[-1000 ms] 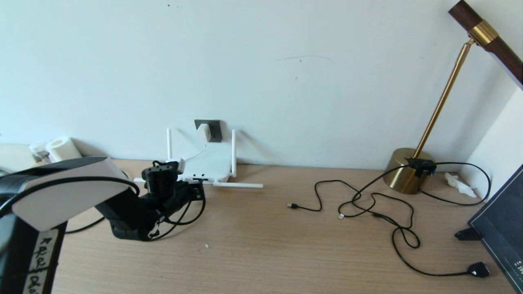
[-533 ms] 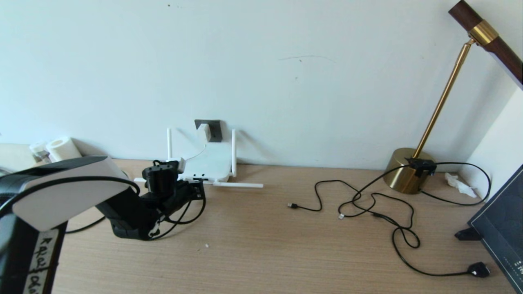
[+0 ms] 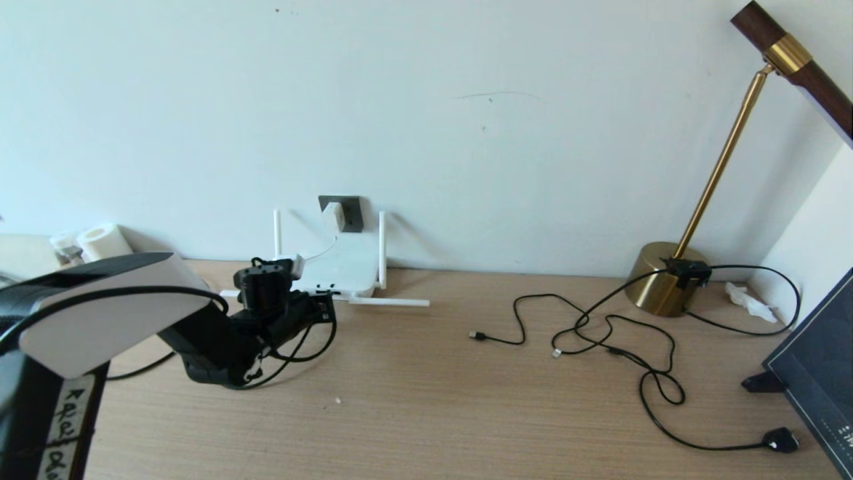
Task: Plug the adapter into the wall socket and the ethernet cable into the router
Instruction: Plug cable into router interface
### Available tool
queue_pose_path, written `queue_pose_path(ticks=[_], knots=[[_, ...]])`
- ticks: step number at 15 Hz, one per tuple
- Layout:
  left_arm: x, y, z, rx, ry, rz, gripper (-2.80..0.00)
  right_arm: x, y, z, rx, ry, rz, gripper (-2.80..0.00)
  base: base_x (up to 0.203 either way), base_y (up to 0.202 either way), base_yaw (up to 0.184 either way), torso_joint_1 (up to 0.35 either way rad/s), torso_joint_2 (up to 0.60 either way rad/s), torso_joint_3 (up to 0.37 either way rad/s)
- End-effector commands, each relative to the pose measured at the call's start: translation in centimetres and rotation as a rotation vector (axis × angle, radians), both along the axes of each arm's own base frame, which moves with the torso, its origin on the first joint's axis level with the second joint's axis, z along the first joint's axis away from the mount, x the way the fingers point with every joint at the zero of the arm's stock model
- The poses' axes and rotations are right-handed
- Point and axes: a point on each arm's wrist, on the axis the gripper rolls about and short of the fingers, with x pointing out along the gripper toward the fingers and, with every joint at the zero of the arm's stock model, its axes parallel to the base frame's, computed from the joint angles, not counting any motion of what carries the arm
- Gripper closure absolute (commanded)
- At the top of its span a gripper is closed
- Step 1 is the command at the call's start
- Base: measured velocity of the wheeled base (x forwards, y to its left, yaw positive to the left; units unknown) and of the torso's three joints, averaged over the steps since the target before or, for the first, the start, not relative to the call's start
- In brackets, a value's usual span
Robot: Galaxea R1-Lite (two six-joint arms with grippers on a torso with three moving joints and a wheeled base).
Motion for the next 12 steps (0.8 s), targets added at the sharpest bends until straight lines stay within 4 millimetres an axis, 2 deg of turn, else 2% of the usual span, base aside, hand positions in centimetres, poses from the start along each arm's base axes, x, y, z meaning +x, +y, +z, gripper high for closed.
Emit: queue_pose_path(ticks=[1, 12], knots=[[0.2, 0.02, -0.09, -0.001, -0.008, 0.0, 0.0, 0.0, 0.0, 0.0, 0.0, 0.002, 0.0, -2.8, 0.0, 0.0, 0.0, 0.0, 0.0, 0.0], [0.35, 0.27, -0.88, 0.034, 0.005, -0.003, 0.0, 0.0, 0.0, 0.0, 0.0, 0.002, 0.0, -2.8, 0.0, 0.0, 0.0, 0.0, 0.0, 0.0]])
